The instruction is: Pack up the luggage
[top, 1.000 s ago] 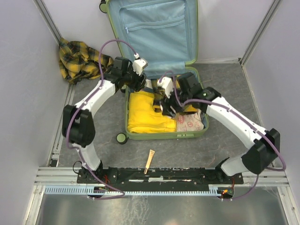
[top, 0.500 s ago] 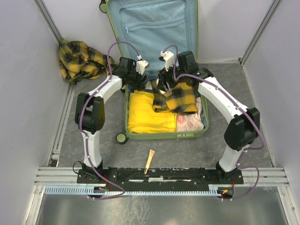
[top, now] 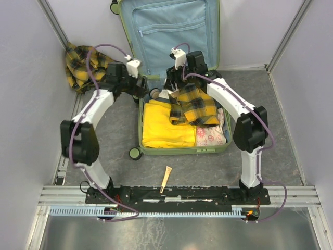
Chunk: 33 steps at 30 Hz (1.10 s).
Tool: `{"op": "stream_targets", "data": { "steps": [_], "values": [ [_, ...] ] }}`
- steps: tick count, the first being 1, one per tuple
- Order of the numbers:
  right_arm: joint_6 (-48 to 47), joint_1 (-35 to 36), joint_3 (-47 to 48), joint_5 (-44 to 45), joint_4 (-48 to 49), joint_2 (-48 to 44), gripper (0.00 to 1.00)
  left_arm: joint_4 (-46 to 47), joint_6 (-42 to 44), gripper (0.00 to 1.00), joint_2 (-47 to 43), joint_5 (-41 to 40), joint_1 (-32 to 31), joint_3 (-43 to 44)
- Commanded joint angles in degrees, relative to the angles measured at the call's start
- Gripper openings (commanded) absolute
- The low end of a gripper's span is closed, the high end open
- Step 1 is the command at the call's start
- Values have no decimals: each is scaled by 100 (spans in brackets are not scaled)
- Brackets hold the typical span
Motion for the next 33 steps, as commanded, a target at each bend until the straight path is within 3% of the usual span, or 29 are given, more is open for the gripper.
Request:
{"op": "stream_targets", "data": {
  "steps": [1,6,11,14,17,21,24,27,33],
  "values": [
    [348,55,788,137,525,572,40,573,-441,99,-1244,145,371,-713],
    [55,257,1380,392,575,1304,41,158,-26,100,-2361,344,559,-1649],
    [-317,446,1733,804,606,1945,43,-558,693,99,-3263,1042,547,-2321],
    [-492,498,1779,970,714,2220,47,-1147,1335,99,-3630,1488,535,-2589],
    [-572,530,1820,1049,687,2374,60,-1873,2022,98,-3910,1830,440,-2823],
    [-467,552,1669,1057,688,2203,81,-2691,3187,98,-4318,1965,124,-3202],
    [-415,561,1520,1022,682,1910,90,-3044,3950,99,-4627,1906,-184,-3542],
    [-384,565,1389,888,595,1497,95,-3309,4614,100,-4769,1910,-601,-3734],
    [-554,548,1047,490,94,531,99,-3525,5892,98,-4475,1707,-2057,-3857]
  ]
}}
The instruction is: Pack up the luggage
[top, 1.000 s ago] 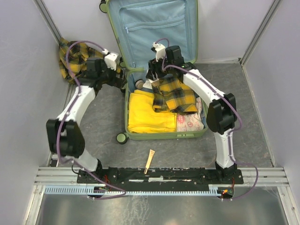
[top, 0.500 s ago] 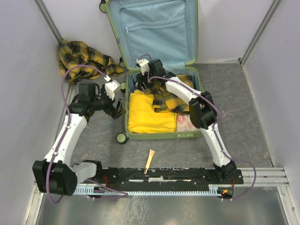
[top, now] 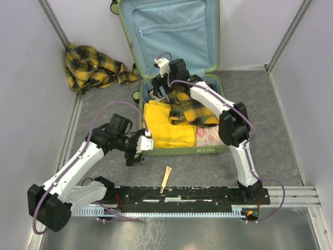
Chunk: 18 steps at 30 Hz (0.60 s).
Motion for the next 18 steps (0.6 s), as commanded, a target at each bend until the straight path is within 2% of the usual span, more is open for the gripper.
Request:
{"op": "stream_targets", "data": {
  "steps": [1,10,15,18],
  "values": [
    [-190,-21,-159,-384,-276,-1319,99,-254,1515,98,287,49,-915,-35],
    [-328,-460,-981,-814,-1238,-2703,100,-198,2440,93,1596,-325,-2507,381],
    [-335,-728,-1553,-847,-1385,-3298,100,-162,2895,92,1969,-682,-3124,361],
    [-314,-833,-1858,-910,-1349,-3530,100,-177,2790,91,2028,-801,-3301,404]
  ]
}}
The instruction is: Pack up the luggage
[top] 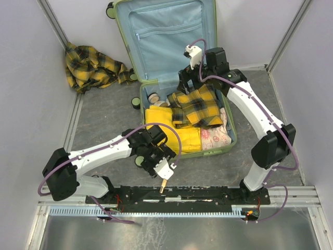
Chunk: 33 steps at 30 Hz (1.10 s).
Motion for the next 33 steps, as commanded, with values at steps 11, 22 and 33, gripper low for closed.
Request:
{"op": "stream_targets", "data": {
  "steps": [11,22,33],
  "values": [
    [70,-307,-686,-371,-96,-720,100,-1362,188,92,-810,325,185,581],
    [334,-701,-601,-470,11,-908,99,-1291,590,85,-72,379,-1255,797],
    [521,-1200,-1197,-609,86,-1480,99,-226,1312,73,1019,-588,-1600,229]
  ]
}}
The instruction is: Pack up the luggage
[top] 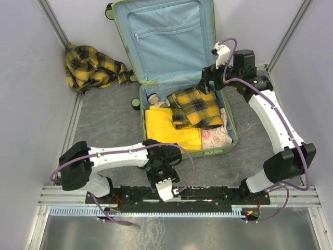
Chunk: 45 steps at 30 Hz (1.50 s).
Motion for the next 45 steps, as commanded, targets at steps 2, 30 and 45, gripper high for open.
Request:
{"op": "stream_targets", "data": {
  "steps": [2,30,45],
  "values": [
    [182,-225,-211,-188,231,-342,99,991,536,71,168,-468,-13,-518],
    [490,-771,-192,-566,133,-159,99,1304,-4446,13,-17,1558,2157,2133],
    [548,-1146,-420,-602,215,70,100,1809,-5681,14,3071,179,4523,4970]
  ]
}}
